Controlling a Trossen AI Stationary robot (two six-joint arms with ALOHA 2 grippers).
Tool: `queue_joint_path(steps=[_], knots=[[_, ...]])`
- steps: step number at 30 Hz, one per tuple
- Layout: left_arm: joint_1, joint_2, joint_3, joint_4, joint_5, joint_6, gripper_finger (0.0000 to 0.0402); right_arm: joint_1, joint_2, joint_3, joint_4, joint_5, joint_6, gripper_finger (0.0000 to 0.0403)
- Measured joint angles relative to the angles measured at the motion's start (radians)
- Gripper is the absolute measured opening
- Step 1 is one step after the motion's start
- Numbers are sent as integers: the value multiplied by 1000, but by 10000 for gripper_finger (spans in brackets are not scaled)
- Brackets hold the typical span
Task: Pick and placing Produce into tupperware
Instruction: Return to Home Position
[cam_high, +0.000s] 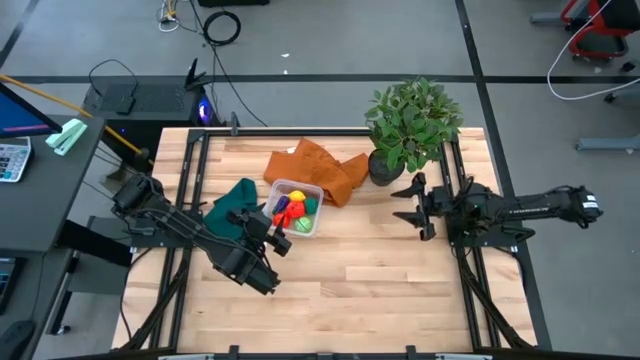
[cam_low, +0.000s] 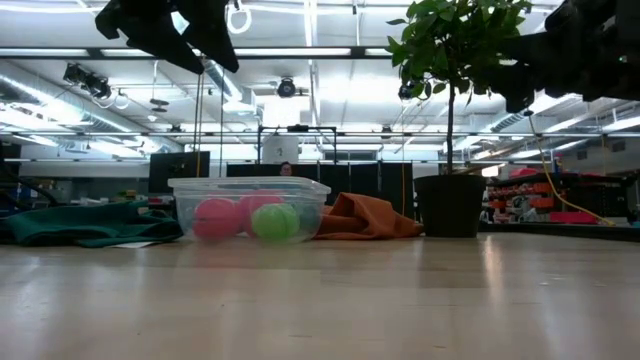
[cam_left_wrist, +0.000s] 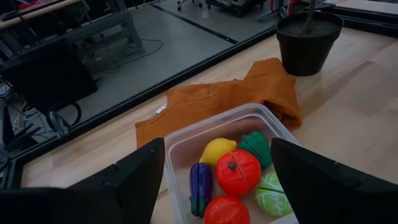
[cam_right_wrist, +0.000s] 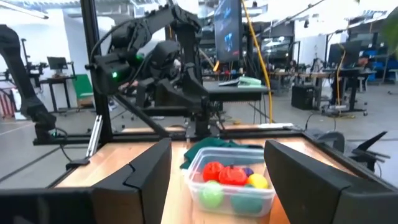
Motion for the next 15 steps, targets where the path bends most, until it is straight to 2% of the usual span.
queue_joint_path(steps=[5,15], knots=[[0,0,0,-2,0,0,297,-12,-51,0,-27,-2,-1,219],[-1,0,0,-3,1,1,297,-51,-210,0,-189,-26,14,219]])
